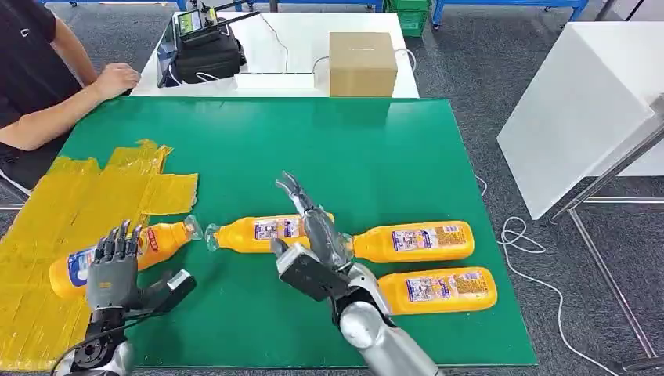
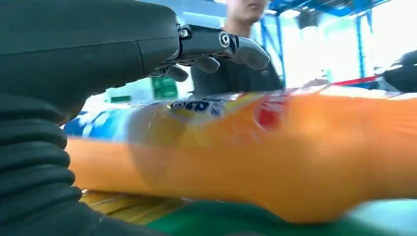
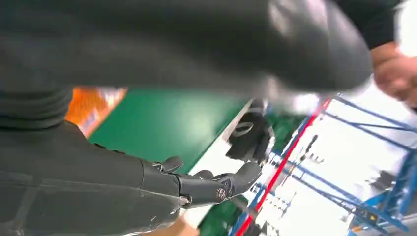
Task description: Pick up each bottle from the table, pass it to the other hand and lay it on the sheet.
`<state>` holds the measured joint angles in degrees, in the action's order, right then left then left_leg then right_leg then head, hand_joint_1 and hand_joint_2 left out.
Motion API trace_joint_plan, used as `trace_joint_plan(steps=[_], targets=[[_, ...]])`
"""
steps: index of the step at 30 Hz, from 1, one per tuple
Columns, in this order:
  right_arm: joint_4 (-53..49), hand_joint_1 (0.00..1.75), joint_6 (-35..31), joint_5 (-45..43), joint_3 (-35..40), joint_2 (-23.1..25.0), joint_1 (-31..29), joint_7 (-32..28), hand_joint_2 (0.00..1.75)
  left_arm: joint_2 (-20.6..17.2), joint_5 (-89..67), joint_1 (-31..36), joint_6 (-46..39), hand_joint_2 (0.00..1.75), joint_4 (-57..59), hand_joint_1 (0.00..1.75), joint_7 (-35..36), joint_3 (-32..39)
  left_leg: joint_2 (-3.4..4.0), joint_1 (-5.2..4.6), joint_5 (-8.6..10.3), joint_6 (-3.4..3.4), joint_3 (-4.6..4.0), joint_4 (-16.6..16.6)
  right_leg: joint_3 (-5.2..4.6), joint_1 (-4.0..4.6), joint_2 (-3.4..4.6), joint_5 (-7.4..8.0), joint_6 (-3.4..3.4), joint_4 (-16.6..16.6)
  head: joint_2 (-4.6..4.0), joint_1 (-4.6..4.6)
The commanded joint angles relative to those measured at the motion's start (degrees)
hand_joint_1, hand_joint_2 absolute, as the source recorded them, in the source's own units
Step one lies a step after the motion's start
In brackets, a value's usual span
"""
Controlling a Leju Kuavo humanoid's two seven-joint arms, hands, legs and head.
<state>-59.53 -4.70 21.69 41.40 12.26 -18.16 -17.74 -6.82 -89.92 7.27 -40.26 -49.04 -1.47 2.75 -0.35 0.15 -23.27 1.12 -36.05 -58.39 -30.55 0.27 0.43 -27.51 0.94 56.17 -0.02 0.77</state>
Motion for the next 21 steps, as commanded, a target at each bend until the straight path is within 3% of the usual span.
trace_joint_plan(steps=[1,5,7,9,12,21], targets=[[25.2,0.00,0.0,7.2,2.2,1.1,-19.0,5.8,1.75,2.1,0.3,10.8,0.3,0.00,9.8,0.00,-2.6,-4.2,-0.04,-0.08,0.15,-0.04,0.05,0.1,0.20,-0.09,-0.09,0.07,0.07,0.0,0.00,0.00],[33.5,0.00,1.2,10.3,1.8,1.4,-23.0,7.7,1.75,5.0,10.1,11.9,0.3,0.00,8.0,0.00,-13.3,3.1,-0.15,-0.06,0.23,-0.02,0.11,0.0,0.63,-0.07,-0.23,0.16,-0.02,0.0,0.00,0.02],[35.7,0.00,2.2,11.1,1.4,1.4,-23.5,8.1,1.75,7.5,20.3,12.6,0.3,0.00,8.2,0.00,-23.6,9.6,-0.10,-0.07,0.23,0.01,0.09,0.0,0.59,-0.07,-0.17,0.17,-0.01,0.0,0.00,0.00],[35.9,0.00,2.4,11.3,1.3,1.4,-23.6,8.1,1.75,7.8,21.7,12.7,0.3,0.00,8.1,0.00,-25.0,10.4,-0.15,-0.04,0.22,0.02,0.07,0.0,0.62,-0.04,-0.21,0.18,0.00,0.0,0.00,0.00],[36.7,0.00,4.7,13.1,1.4,1.5,-22.9,8.2,1.75,9.2,41.9,11.5,2.3,0.00,5.9,0.00,-37.5,11.9,-0.04,-0.06,0.19,0.01,0.10,0.0,0.61,-0.06,-0.10,0.17,0.00,0.0,0.00,0.00],[36.9,0.00,5.1,13.5,1.3,1.5,-22.6,8.2,1.75,9.2,44.4,9.9,3.6,0.00,2.8,0.00,-37.8,10.7,-0.06,-0.07,0.19,-0.01,0.04,0.0,0.55,-0.06,-0.09,0.17,-0.01,0.1,0.00,-0.02]])
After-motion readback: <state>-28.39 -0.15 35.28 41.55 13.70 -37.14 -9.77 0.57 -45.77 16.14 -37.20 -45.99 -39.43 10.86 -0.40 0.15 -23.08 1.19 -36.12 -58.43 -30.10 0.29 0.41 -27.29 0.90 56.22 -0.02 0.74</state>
